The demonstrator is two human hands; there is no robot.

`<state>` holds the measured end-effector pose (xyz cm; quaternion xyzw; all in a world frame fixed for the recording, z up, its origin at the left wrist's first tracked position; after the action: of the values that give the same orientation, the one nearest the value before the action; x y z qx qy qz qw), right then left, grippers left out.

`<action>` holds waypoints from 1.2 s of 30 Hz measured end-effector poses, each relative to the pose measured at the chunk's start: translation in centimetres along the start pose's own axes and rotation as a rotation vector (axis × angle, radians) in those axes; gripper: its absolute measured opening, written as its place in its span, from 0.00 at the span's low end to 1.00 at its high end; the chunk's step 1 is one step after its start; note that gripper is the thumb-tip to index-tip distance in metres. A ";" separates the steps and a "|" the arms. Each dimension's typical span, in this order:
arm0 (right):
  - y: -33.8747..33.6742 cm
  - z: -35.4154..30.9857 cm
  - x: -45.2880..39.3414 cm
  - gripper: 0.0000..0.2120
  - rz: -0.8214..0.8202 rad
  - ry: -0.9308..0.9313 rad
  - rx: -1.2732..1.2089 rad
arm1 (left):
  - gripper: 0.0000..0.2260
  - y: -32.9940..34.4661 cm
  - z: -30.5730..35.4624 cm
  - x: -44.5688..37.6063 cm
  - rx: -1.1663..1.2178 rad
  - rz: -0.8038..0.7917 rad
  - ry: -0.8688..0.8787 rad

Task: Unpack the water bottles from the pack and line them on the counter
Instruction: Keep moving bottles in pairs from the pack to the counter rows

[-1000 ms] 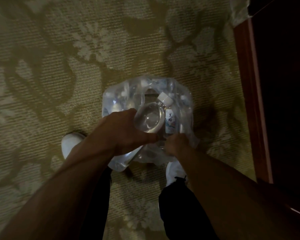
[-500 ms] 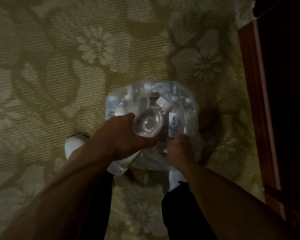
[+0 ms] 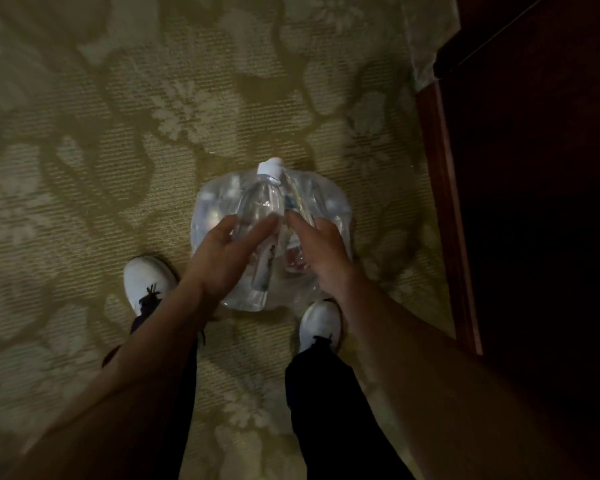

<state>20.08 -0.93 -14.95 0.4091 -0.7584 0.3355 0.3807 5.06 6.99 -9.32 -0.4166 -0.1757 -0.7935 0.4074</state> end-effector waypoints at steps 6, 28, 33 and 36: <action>-3.6 -2.2 10.9 0.25 -0.056 0.074 -0.286 | 0.31 3.5 8.1 8.7 0.227 -0.063 0.013; -33.2 -18.6 53.7 0.18 0.338 -0.449 -0.561 | 0.21 23.1 35.0 44.6 0.101 -0.527 0.415; -38.5 -17.3 65.3 0.20 0.550 -0.653 -0.566 | 0.17 27.4 38.3 54.8 0.053 -0.644 0.617; -41.5 -15.4 72.2 0.18 0.683 -0.745 -0.597 | 0.19 31.0 39.1 60.7 0.012 -0.747 0.689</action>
<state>33.95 -32.94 62.21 0.1070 -0.9916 0.0447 0.0577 30.42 -17.98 60.69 -0.0368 -0.1727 -0.9753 0.1325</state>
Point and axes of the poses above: each hand's wrist, its own x-axis away from the middle knuckle, its own y-axis out of the palm, z = x × y, the point moved 10 cm from there along -x, towards the middle knuckle, and after that the axes turned 1 degree about -z, right-handed, at the moved point
